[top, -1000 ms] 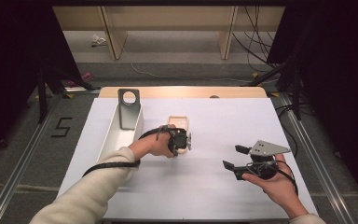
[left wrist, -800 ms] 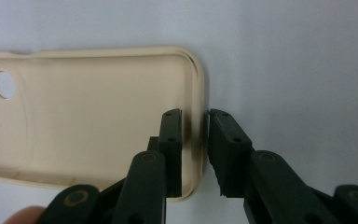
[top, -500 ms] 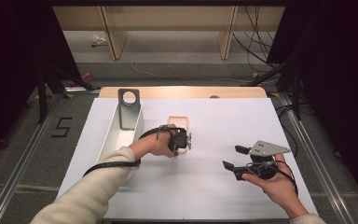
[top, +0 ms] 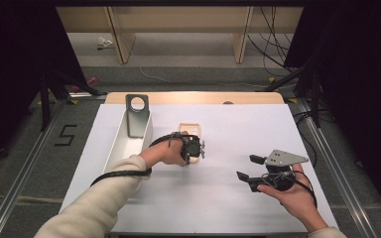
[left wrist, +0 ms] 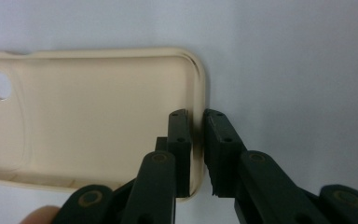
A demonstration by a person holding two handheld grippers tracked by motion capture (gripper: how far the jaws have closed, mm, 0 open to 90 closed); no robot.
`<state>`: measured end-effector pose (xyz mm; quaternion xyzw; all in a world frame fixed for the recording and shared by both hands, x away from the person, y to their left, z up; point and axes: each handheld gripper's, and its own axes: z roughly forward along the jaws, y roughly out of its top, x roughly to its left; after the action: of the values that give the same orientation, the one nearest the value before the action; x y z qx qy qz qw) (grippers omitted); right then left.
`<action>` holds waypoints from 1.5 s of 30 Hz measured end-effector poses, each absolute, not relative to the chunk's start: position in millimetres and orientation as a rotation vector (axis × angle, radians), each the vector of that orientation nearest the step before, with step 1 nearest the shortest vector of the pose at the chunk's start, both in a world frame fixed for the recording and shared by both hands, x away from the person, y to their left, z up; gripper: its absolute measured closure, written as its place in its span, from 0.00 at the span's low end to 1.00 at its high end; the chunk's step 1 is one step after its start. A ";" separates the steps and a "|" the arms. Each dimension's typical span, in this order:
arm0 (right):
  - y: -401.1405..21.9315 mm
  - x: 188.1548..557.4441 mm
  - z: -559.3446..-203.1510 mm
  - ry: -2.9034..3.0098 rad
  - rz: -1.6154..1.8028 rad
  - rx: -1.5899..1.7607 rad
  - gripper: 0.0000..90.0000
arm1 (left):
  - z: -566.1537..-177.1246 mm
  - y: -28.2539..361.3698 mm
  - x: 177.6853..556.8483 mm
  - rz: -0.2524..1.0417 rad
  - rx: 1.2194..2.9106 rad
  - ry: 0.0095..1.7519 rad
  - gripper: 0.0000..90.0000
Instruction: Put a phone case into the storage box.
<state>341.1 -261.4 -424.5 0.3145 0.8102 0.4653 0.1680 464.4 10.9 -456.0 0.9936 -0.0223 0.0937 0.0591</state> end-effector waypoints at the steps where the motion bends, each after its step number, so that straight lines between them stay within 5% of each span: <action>1: -261.4 341.1 -424.4 2.304 1.324 0.894 0.28 | -455.9 10.8 464.4 0.283 3.011 -0.069 0.90; 23: -261.8 341.3 -424.3 2.297 1.328 0.900 0.28 | -447.3 16.4 455.4 0.319 3.004 -0.109 0.97; 45: -257.9 342.4 -425.6 2.300 1.306 0.906 0.28 | -430.6 38.9 387.2 0.408 2.837 -0.129 0.97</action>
<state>342.4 -257.9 -425.6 0.3190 0.8104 0.4603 0.1720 387.2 38.9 -430.6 0.9797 -0.0445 0.1407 0.1358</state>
